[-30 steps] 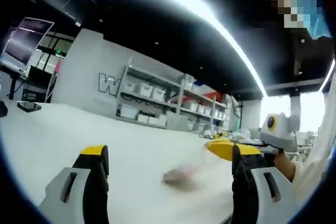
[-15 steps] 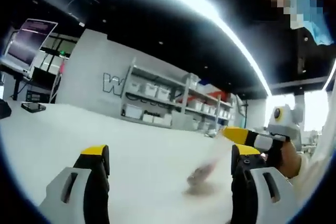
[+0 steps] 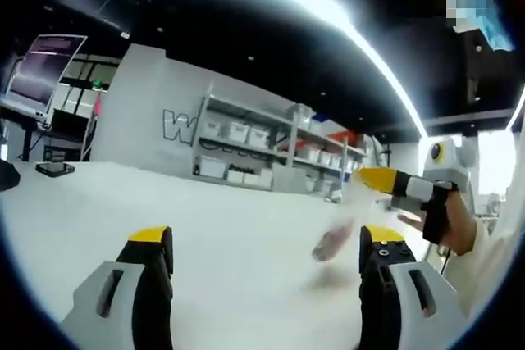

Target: Open the resealable bag by pulling the two sides of the seal apart until the entire bag opening is separated and visibly accessible.

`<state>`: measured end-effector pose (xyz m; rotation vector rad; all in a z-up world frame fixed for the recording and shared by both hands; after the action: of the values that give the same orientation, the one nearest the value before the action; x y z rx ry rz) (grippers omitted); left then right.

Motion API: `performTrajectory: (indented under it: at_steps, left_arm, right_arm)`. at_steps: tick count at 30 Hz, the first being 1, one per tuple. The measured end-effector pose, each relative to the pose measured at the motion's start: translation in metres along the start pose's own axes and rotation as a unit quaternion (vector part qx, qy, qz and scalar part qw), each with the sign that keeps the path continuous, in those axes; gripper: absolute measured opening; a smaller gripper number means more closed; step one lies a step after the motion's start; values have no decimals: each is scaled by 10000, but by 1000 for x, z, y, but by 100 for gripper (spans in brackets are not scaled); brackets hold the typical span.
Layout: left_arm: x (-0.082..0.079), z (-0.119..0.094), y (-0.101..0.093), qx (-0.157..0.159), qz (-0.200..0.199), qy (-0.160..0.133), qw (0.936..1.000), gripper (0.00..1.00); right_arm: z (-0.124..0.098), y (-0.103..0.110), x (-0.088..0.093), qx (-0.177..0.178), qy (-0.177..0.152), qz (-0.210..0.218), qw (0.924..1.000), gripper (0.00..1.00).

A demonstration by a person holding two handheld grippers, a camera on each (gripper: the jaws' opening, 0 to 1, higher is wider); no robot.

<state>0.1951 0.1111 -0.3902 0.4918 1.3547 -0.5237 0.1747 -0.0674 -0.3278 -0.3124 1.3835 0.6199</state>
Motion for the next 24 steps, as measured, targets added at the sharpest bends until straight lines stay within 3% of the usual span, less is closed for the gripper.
performTrajectory:
  at_steps: [5, 24]
  left_arm:
    - [1, 0, 2, -22, 56, 31, 10000, 92]
    - [-1, -2, 4, -28, 170, 70, 9998, 91]
  right_arm:
    - [3, 1, -2, -74, -10, 88, 9999, 0]
    - [16, 1, -13, -141, 25, -269, 9995, 0]
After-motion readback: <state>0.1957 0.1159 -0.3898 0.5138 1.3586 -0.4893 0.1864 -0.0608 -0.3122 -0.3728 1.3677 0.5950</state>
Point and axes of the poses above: the point that each gripper's makers call its tool centre point, and the gripper's own axes: z roughly forward along the fingers, y roughly to its left, x roughly out of its underside, the point moved 5 cm from there along -z, roughly backward along the fingers, and after that the axes turned 12 degrees about z, right-handed, at the moved point
